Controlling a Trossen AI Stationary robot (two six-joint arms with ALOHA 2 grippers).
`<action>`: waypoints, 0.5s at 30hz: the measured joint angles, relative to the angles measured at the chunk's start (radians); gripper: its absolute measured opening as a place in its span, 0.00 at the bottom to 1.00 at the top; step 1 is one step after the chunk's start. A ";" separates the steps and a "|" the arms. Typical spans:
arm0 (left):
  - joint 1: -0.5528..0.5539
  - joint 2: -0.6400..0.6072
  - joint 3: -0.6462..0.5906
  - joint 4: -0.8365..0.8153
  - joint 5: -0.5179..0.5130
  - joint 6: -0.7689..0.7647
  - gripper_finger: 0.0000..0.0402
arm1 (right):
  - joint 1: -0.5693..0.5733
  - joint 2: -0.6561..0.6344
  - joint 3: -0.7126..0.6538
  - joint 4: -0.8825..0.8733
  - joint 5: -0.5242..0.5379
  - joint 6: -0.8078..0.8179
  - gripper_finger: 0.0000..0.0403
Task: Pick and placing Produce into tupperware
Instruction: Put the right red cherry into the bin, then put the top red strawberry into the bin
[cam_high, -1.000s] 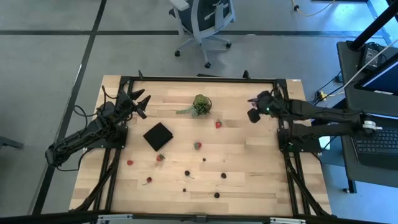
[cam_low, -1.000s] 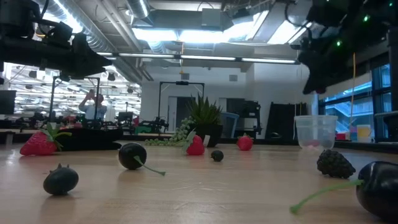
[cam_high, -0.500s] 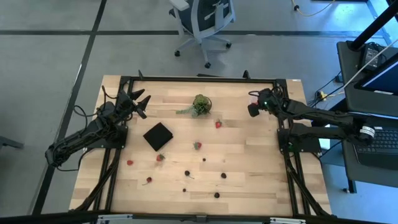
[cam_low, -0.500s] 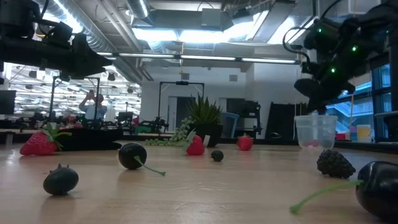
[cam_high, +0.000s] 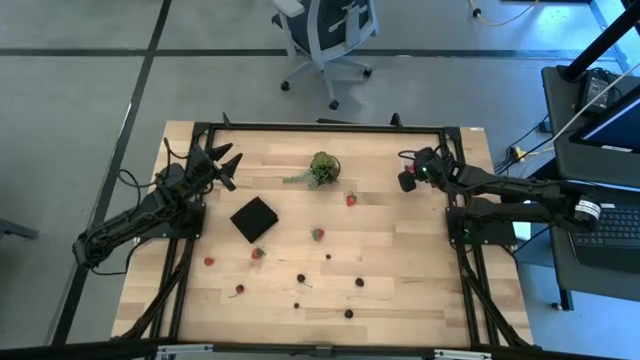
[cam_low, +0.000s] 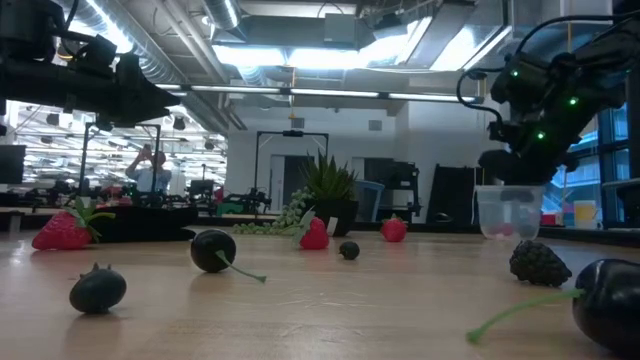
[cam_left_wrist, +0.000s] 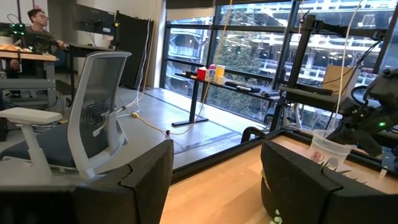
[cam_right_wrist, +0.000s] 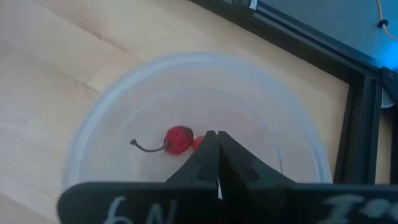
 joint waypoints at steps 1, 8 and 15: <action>0.000 0.000 0.000 0.000 0.000 0.000 0.59 | 0.000 0.000 0.000 0.003 0.000 0.000 0.01; 0.000 0.000 0.000 0.000 0.000 0.000 0.59 | 0.000 0.000 0.000 0.026 -0.001 0.000 0.09; 0.000 0.000 0.000 0.000 -0.001 0.000 0.59 | 0.000 0.000 0.001 0.052 -0.002 -0.049 0.22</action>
